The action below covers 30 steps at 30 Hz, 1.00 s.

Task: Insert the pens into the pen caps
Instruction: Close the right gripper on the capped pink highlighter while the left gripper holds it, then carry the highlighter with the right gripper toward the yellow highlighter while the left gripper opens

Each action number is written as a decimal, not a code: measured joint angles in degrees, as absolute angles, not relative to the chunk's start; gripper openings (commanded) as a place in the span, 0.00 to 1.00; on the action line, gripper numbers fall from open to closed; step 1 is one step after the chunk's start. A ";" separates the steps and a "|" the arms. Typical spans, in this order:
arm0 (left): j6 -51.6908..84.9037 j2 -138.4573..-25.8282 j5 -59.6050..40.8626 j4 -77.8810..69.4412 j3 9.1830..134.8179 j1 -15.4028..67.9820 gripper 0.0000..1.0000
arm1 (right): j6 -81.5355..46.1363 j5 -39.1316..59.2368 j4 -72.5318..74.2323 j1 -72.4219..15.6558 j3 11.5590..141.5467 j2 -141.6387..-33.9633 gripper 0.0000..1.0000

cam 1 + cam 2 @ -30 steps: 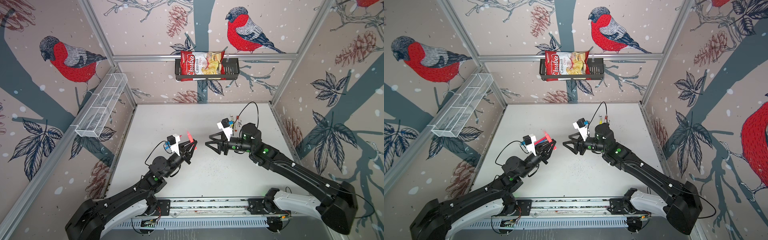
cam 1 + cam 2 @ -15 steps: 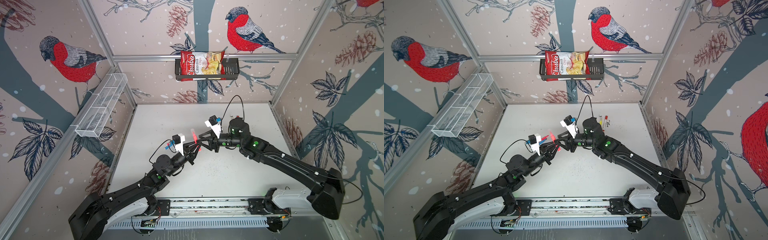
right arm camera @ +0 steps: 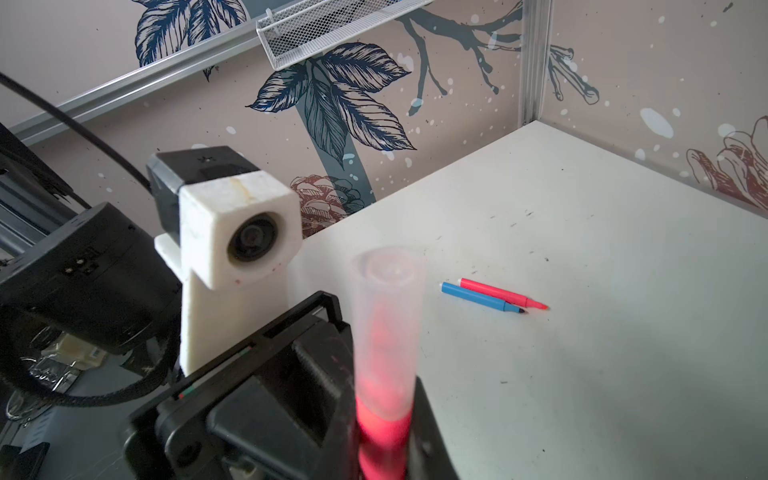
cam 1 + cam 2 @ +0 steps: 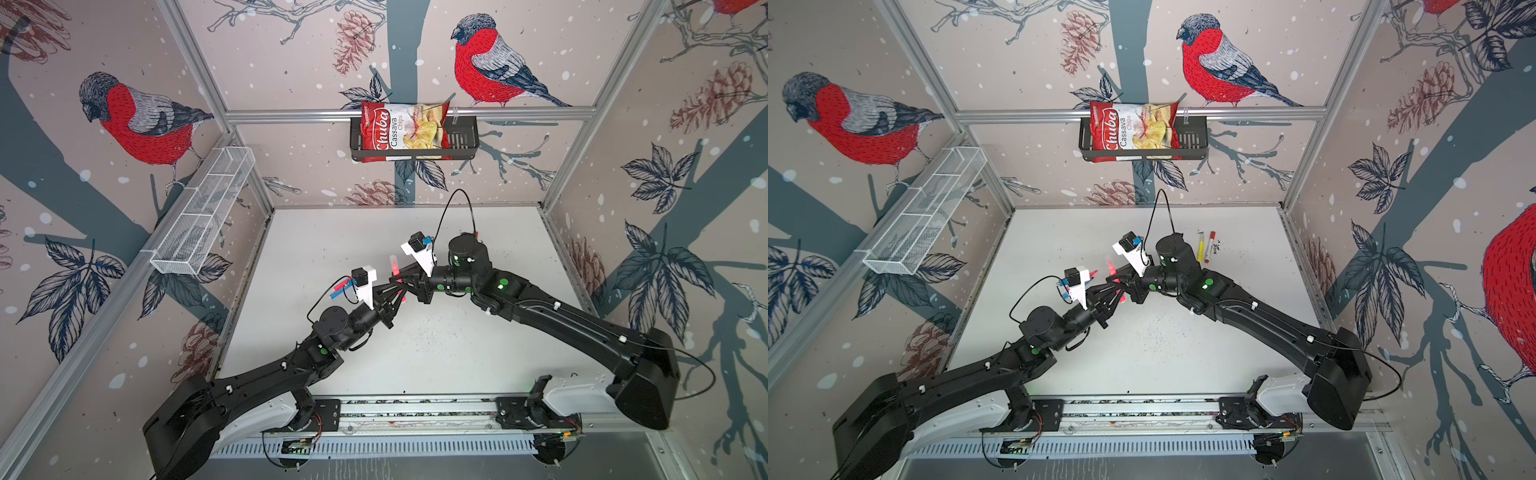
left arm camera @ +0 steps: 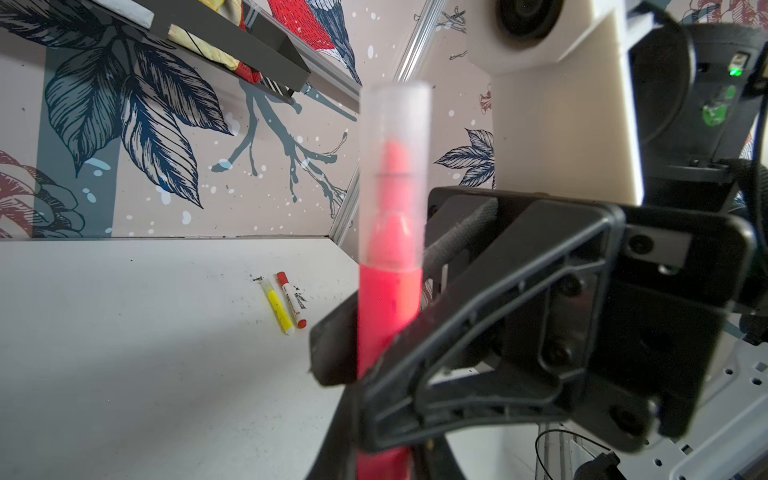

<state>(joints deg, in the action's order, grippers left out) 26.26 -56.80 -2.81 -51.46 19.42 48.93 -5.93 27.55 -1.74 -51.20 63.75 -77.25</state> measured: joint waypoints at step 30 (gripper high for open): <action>25.63 -46.98 7.92 -43.00 16.14 49.19 0.61 | -14.96 14.96 -12.64 -28.23 67.26 -91.72 0.07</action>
